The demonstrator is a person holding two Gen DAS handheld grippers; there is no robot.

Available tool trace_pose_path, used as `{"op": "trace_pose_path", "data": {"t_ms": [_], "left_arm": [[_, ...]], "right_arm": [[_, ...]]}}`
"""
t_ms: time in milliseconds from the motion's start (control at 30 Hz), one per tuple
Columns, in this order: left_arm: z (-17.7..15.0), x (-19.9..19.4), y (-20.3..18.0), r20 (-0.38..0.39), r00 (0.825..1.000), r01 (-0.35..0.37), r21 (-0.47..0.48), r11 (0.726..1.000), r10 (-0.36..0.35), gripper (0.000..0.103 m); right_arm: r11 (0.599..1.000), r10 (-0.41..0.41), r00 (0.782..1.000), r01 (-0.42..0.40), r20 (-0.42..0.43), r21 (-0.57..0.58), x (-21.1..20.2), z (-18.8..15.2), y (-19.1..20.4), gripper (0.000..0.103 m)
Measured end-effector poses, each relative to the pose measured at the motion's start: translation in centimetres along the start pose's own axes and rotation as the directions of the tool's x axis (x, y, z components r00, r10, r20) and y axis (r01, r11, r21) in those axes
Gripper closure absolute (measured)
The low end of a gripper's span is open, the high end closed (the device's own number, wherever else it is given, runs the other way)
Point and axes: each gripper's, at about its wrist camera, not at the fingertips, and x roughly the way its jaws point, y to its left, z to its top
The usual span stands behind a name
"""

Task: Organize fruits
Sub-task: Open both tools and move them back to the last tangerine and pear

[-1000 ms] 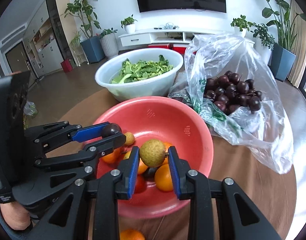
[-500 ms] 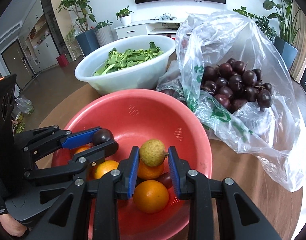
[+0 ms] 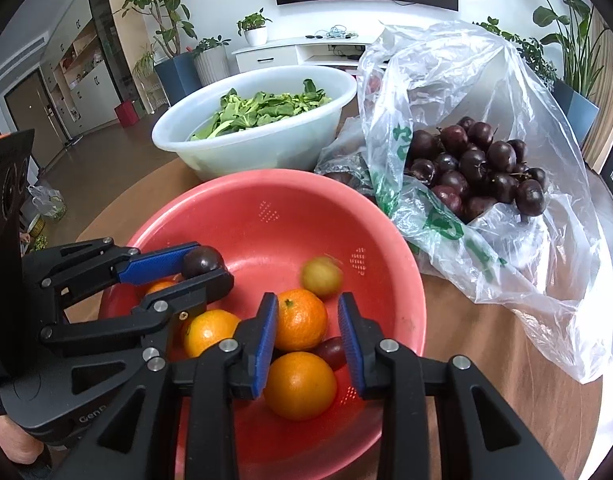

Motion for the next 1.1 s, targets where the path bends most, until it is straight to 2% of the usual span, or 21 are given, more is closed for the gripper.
{"op": "trace_pose_path", "data": {"t_ms": [100,200,233,267,333,567,633,767,933,1100], "left_arm": [[0.0,-0.1,-0.1,0.001,1.0,0.0,0.0,1.0,0.0,0.076],[0.0,-0.2,-0.1,0.003,1.0,-0.003,0.0,1.0,0.003,0.075],[-0.1,-0.3,-0.1,0.004,1.0,-0.004,-0.001,1.0,0.004,0.067],[-0.1,-0.6,-0.1,0.013,1.0,-0.011,-0.003,1.0,0.011,0.05],[0.0,-1.2,0.1,0.037,0.999,-0.013,-0.012,1.0,0.014,0.027],[-0.3,-4.0,-0.7,0.071,0.997,-0.018,0.006,1.0,0.017,0.025],[-0.7,-5.3,-1.0,0.092,0.996,-0.02,0.006,1.0,0.019,0.014],[-2.9,-8.2,-2.0,0.118,0.993,0.008,0.009,1.0,-0.009,0.008],[-7.3,-10.5,-4.0,0.089,0.995,0.04,0.097,0.994,-0.049,0.007],[-11.9,-12.2,-5.5,0.04,0.994,0.094,0.159,0.983,-0.101,0.005]], "right_arm": [[1.0,-0.002,1.0,0.002,0.005,0.0,-0.5,-0.3,0.1,0.063],[1.0,-0.001,1.0,0.001,0.019,0.005,-1.6,-0.9,0.0,0.063],[1.0,0.001,1.0,-0.001,0.027,0.007,-2.0,-1.1,0.0,0.063],[1.0,0.001,1.0,-0.001,0.031,0.009,-2.4,-1.2,0.0,0.063],[1.0,0.002,0.999,-0.003,0.043,0.009,-3.3,-1.6,0.0,0.063],[1.0,0.01,0.995,-0.013,0.101,0.027,-7.0,-3.1,0.1,0.062],[0.999,0.012,0.993,-0.017,0.119,0.038,-8.2,-3.8,0.0,0.058],[0.997,0.023,0.991,-0.032,0.132,0.07,-10.2,-6.0,-0.4,0.05],[0.996,0.054,0.995,-0.059,0.081,0.063,-10.6,-10.0,0.1,0.049],[0.995,0.082,0.997,-0.081,0.004,-0.058,-9.6,-12.7,1.2,0.049]]}}
